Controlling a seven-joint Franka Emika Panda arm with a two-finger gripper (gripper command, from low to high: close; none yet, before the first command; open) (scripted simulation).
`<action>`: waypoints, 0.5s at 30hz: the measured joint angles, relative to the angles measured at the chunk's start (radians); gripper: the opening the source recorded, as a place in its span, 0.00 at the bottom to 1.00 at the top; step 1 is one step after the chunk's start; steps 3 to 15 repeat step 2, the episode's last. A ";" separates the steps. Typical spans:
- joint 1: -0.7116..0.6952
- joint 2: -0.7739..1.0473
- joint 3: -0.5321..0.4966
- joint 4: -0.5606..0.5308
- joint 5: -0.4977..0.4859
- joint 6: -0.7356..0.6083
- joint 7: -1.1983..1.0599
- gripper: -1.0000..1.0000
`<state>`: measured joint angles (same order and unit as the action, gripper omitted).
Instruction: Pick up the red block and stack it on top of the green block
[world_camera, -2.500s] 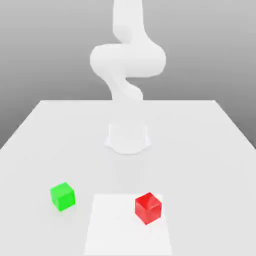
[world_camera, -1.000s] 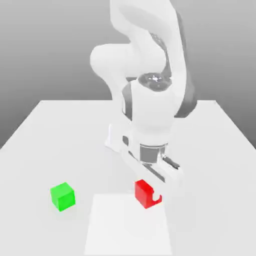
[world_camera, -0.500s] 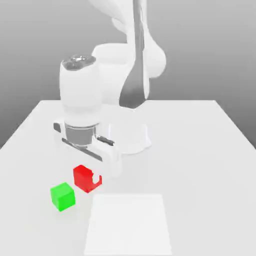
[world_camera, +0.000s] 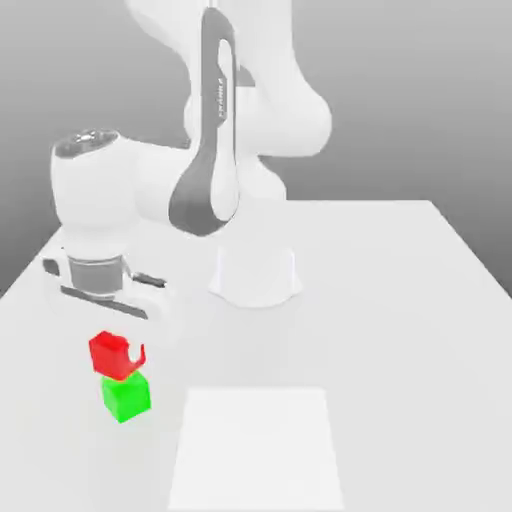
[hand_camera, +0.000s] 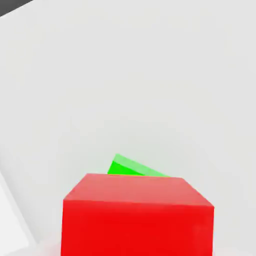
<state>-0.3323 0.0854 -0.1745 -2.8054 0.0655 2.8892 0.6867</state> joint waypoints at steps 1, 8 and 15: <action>0.000 0.000 0.000 0.000 0.000 0.000 0.000 1.00; 0.000 0.000 0.000 0.000 0.000 0.000 0.000 1.00; 0.000 0.000 0.000 0.000 0.000 0.000 0.000 1.00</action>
